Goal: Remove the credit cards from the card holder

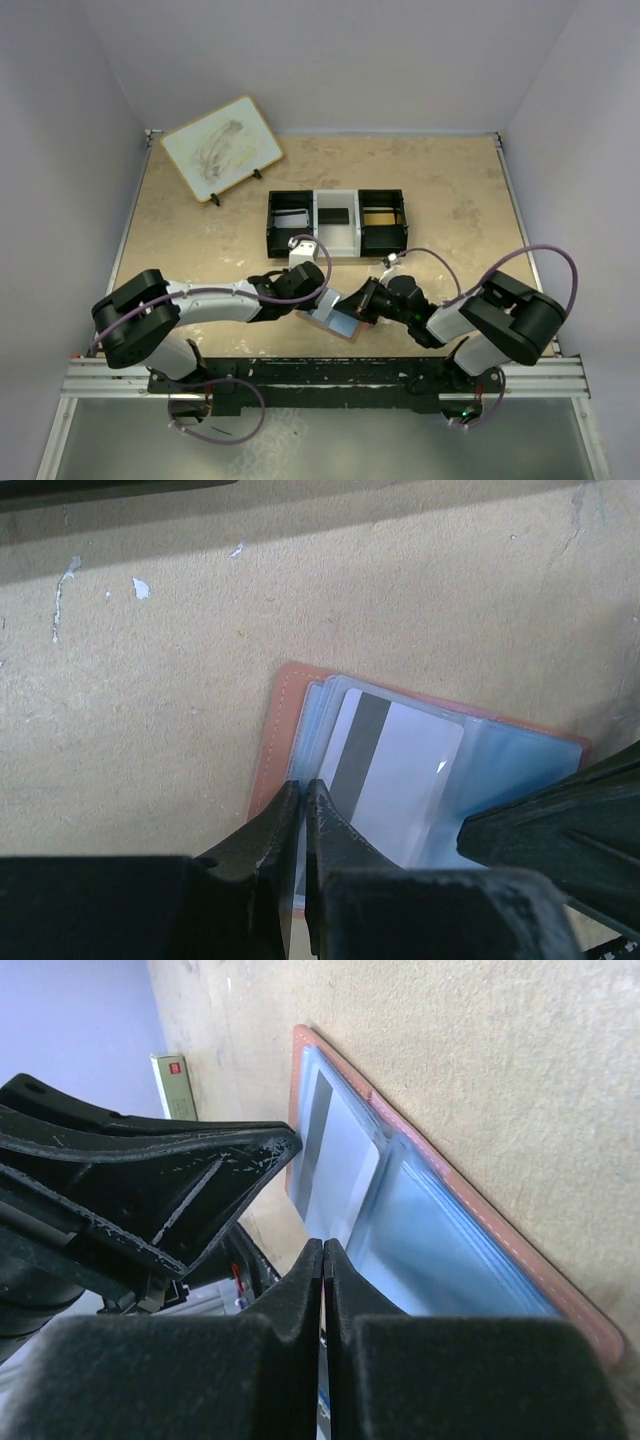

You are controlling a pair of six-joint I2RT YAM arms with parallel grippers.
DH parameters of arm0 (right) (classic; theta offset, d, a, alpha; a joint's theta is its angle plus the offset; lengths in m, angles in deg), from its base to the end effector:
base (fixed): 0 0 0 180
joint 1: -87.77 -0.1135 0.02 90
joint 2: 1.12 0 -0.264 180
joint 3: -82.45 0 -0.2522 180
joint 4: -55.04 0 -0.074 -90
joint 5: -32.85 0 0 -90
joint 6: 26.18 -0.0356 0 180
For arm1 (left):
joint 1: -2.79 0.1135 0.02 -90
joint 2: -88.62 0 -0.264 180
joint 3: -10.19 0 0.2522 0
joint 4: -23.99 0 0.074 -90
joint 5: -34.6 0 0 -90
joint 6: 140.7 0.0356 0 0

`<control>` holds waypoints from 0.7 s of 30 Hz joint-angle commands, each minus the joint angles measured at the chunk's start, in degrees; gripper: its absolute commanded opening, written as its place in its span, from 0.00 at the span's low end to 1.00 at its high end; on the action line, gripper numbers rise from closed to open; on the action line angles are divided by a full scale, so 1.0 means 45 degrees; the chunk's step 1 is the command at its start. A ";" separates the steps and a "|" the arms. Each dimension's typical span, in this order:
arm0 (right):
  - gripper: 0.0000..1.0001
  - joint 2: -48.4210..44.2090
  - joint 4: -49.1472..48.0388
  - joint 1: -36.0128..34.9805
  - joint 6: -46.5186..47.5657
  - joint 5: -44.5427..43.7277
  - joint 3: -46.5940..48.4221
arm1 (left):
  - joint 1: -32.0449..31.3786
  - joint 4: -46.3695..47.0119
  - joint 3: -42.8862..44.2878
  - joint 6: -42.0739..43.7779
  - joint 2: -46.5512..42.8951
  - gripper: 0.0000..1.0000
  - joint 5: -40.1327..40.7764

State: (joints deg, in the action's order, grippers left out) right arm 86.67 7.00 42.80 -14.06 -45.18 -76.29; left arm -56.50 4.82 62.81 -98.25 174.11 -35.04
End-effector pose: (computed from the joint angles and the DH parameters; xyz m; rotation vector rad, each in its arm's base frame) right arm 0.1458 0.1561 0.1115 0.4748 2.2076 1.5367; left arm 0.1522 -0.2319 0.1551 0.0997 2.4430 -0.4129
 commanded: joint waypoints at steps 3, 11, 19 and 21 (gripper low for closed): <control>0.00 -0.1642 0.2674 0.0052 0.0717 -0.0593 -0.0156 | -0.0087 -0.1219 -0.0432 -0.0191 -0.0150 0.03 -0.0164; 0.29 -0.1963 0.3526 0.0052 0.1393 -0.0248 0.0715 | -0.0554 -0.1036 -0.0359 -0.0500 -0.0321 0.07 -0.0351; 0.30 -0.0325 0.2134 0.0050 0.0764 -0.0257 0.0690 | -0.1413 -0.0965 -0.0274 -0.1067 -0.0373 0.23 -0.0151; 0.27 -0.0074 0.1785 0.0052 0.0769 -0.0202 0.0645 | -0.1517 -0.0927 -0.0285 -0.1129 -0.0257 0.23 -0.0149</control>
State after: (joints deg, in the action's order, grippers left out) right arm 84.03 19.31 42.84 -9.91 -45.93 -72.39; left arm -62.05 2.37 62.30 -101.28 172.91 -34.69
